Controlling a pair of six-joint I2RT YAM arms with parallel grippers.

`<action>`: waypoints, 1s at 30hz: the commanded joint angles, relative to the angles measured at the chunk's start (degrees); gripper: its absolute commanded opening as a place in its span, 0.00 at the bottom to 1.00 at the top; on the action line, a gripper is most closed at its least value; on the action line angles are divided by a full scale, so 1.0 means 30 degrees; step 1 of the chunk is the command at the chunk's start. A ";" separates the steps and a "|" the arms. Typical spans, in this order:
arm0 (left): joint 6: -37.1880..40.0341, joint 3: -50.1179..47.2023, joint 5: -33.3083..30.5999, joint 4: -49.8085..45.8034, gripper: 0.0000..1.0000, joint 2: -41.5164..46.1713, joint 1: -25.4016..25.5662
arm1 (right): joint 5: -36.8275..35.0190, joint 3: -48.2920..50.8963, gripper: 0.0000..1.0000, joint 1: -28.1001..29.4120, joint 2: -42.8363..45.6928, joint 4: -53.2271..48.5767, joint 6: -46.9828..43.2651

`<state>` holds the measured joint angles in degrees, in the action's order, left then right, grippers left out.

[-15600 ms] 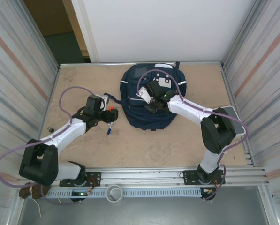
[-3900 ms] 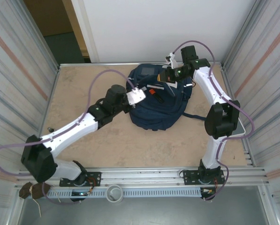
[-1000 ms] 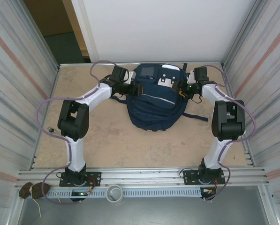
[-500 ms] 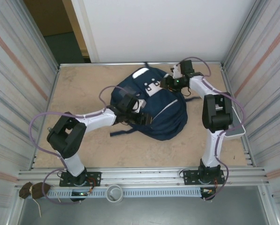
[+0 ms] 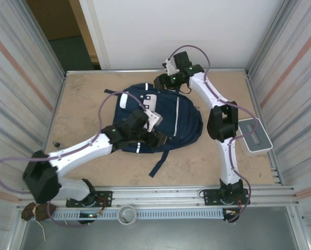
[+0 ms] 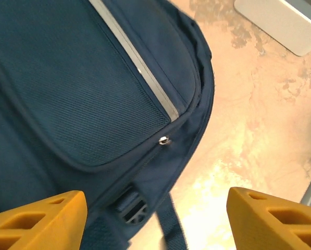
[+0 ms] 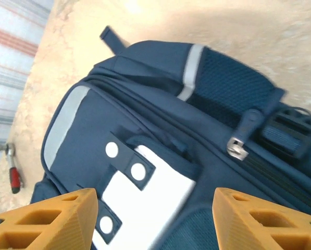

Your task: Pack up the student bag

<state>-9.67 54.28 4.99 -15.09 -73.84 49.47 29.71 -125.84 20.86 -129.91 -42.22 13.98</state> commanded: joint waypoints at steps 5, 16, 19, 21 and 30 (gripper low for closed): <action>1.4313 -0.2290 -0.2207 0.3300 0.70 0.1871 -0.0056 | -0.1833 0.7152 0.60 -0.1471 0.7214 0.1510 0.0215; 2.6017 0.1639 -0.0935 0.1489 0.72 -0.4359 -0.0845 | -0.0949 1.8959 0.60 -0.3849 1.5438 0.4610 0.1610; 2.6370 0.2773 -0.0366 0.0617 0.68 -0.5752 -0.0933 | -0.0765 2.0573 0.60 -0.4290 1.6640 0.4637 0.1605; 2.6432 0.3288 -0.0069 0.0130 0.66 -0.6472 -0.0934 | -0.0886 2.1567 0.60 -0.4522 1.7392 0.4639 0.1581; 2.5944 0.3819 0.1712 -0.0744 0.67 -0.7330 -0.1037 | -0.1828 2.3482 0.60 -0.4932 1.9399 0.4813 0.1578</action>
<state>67.57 63.68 6.48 -15.18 -95.20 46.83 25.21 -55.94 6.50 -73.38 -28.71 17.58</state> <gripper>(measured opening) 0.670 0.602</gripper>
